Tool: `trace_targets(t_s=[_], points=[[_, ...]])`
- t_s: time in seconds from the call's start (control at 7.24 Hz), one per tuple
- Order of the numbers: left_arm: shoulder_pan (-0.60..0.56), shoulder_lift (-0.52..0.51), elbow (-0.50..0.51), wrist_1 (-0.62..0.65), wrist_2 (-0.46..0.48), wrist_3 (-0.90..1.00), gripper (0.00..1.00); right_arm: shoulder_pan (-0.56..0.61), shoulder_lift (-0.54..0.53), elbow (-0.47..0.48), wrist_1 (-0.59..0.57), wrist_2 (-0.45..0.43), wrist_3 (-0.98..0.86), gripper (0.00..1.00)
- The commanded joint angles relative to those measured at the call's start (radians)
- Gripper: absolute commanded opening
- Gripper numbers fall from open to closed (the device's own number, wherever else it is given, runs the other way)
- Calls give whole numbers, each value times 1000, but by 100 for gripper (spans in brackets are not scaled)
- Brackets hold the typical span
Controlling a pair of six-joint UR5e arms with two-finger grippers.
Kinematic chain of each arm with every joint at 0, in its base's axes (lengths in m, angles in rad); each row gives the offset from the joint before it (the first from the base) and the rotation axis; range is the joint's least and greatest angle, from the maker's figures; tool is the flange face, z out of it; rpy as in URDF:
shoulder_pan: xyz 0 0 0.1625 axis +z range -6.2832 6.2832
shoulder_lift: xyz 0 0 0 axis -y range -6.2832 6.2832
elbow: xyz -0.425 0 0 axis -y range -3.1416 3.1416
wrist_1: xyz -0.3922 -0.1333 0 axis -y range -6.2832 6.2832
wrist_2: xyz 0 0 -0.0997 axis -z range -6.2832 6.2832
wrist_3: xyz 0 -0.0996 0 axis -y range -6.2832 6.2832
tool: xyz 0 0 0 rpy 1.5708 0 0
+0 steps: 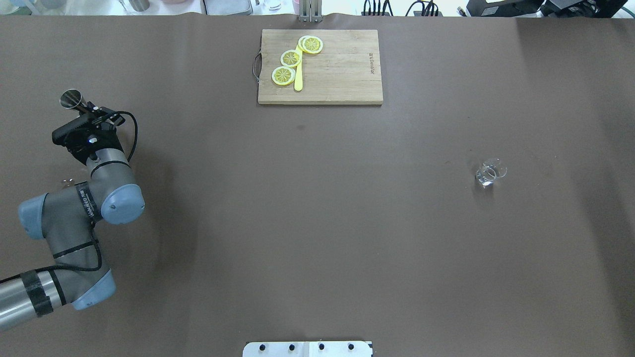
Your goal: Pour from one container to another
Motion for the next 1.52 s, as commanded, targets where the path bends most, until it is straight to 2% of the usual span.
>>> trace_targets(t_s=[0.0, 0.41, 0.69, 0.97, 1.11, 1.38], points=[[7, 1, 20, 1, -1, -6, 0, 1, -19, -27, -3, 0, 0, 100], [16, -1, 21, 3, 2, -37, 0, 1, -7, -29, 3, 4, 2, 100], [19, -3, 21, 10, 4, -49, 5, 1, -2, -26, 9, -8, 3, 100], [25, -1, 24, 15, 6, -48, 38, -1, -1, -29, 3, -23, 11, 100], [28, -1, 24, 15, 6, -48, 43, -1, 11, -30, -2, -41, 14, 100], [28, -1, 24, 16, 7, -37, 69, -2, 16, -29, 0, -40, 31, 100]])
